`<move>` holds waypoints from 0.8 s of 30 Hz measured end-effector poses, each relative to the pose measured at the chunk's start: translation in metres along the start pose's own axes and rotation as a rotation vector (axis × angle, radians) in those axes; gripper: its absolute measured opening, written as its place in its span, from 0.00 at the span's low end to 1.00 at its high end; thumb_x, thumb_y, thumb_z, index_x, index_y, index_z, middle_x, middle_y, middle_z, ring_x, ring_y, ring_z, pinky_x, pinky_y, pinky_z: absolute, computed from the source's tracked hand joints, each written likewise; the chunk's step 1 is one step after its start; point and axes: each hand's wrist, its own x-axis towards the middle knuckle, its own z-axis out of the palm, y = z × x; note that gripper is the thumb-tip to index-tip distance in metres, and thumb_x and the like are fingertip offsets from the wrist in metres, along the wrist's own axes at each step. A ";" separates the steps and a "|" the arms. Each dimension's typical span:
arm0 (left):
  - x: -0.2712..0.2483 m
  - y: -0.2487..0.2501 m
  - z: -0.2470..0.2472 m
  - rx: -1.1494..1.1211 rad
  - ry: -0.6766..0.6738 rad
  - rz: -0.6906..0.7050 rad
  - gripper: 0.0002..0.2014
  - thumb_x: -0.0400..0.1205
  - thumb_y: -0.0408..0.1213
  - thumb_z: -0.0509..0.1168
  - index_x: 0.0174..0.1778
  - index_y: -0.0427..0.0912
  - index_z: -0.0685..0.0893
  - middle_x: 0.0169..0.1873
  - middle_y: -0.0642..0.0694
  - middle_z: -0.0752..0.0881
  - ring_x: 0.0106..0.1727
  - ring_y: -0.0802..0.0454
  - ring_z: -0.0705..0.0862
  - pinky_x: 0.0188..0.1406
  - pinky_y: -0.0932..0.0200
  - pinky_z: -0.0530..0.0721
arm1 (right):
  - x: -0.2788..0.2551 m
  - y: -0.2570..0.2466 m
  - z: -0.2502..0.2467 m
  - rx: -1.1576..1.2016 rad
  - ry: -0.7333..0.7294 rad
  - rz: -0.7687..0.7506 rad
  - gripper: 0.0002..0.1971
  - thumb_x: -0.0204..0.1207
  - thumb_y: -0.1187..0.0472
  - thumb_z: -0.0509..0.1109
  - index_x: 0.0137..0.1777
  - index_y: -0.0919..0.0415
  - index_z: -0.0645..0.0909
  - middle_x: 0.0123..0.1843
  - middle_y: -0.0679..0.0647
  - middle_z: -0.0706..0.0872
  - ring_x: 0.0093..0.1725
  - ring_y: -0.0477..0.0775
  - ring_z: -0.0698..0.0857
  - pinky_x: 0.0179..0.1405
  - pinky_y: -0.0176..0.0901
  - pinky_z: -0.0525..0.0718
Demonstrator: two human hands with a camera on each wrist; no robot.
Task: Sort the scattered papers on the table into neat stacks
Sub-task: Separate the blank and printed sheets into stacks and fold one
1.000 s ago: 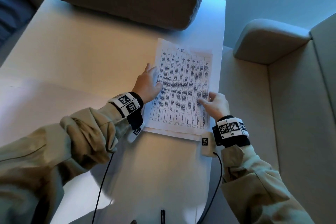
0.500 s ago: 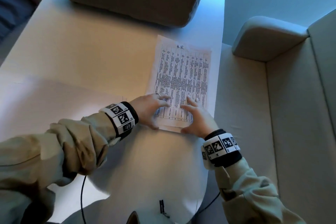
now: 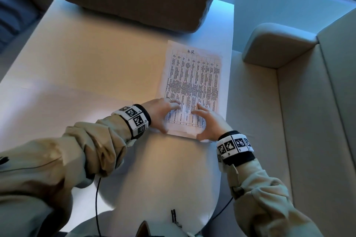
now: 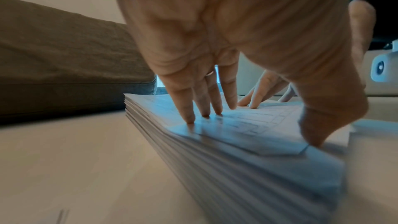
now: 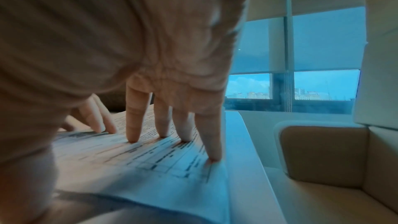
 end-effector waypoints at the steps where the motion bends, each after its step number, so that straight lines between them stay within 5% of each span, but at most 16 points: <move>1: 0.000 0.002 0.000 0.024 -0.003 0.005 0.45 0.60 0.45 0.78 0.75 0.48 0.69 0.77 0.55 0.64 0.69 0.54 0.74 0.64 0.63 0.74 | 0.000 -0.001 0.000 -0.021 -0.011 0.006 0.48 0.57 0.60 0.83 0.78 0.47 0.66 0.85 0.47 0.52 0.83 0.55 0.56 0.80 0.52 0.61; 9: -0.001 0.004 0.001 0.162 -0.033 0.068 0.54 0.55 0.50 0.81 0.76 0.49 0.62 0.75 0.52 0.62 0.70 0.51 0.71 0.63 0.56 0.79 | -0.001 -0.014 0.004 -0.199 -0.055 0.012 0.50 0.57 0.65 0.83 0.78 0.53 0.61 0.86 0.53 0.47 0.83 0.64 0.53 0.74 0.59 0.73; 12: 0.000 0.000 0.000 0.172 -0.032 0.077 0.53 0.57 0.51 0.81 0.77 0.45 0.64 0.76 0.51 0.61 0.72 0.52 0.69 0.65 0.59 0.75 | -0.002 -0.018 0.006 -0.212 -0.015 0.004 0.41 0.65 0.70 0.76 0.78 0.55 0.62 0.85 0.55 0.50 0.82 0.65 0.56 0.75 0.56 0.73; 14: 0.001 -0.003 0.002 0.168 -0.024 0.077 0.48 0.58 0.52 0.80 0.73 0.43 0.69 0.77 0.49 0.61 0.72 0.51 0.70 0.64 0.60 0.74 | -0.007 -0.022 0.005 -0.176 0.093 -0.021 0.28 0.73 0.72 0.67 0.73 0.58 0.70 0.81 0.57 0.64 0.76 0.61 0.70 0.69 0.48 0.77; 16: 0.002 -0.006 0.005 0.116 -0.015 0.086 0.43 0.60 0.51 0.78 0.71 0.43 0.72 0.77 0.48 0.62 0.72 0.49 0.71 0.66 0.56 0.77 | -0.014 -0.024 0.003 -0.140 0.212 -0.037 0.16 0.79 0.71 0.61 0.64 0.60 0.79 0.66 0.55 0.82 0.59 0.53 0.84 0.59 0.39 0.82; 18: -0.001 -0.008 0.008 0.079 -0.001 0.094 0.38 0.67 0.47 0.75 0.73 0.43 0.71 0.79 0.48 0.61 0.73 0.49 0.71 0.67 0.52 0.78 | -0.020 -0.025 0.004 -0.134 0.299 -0.056 0.13 0.82 0.69 0.61 0.60 0.59 0.84 0.57 0.53 0.88 0.50 0.52 0.88 0.55 0.43 0.86; 21: -0.008 -0.010 0.010 0.101 0.037 0.120 0.26 0.76 0.43 0.68 0.72 0.46 0.74 0.79 0.53 0.64 0.70 0.50 0.76 0.63 0.54 0.79 | -0.028 -0.021 0.014 -0.149 0.339 -0.080 0.13 0.80 0.69 0.66 0.58 0.56 0.87 0.63 0.50 0.87 0.58 0.52 0.88 0.61 0.48 0.85; 24: -0.015 -0.021 0.021 0.038 0.085 0.220 0.12 0.79 0.37 0.66 0.57 0.42 0.85 0.75 0.51 0.72 0.69 0.49 0.79 0.59 0.50 0.82 | -0.034 -0.019 0.024 -0.142 0.309 -0.115 0.13 0.81 0.67 0.64 0.59 0.55 0.87 0.68 0.50 0.83 0.67 0.51 0.82 0.65 0.46 0.80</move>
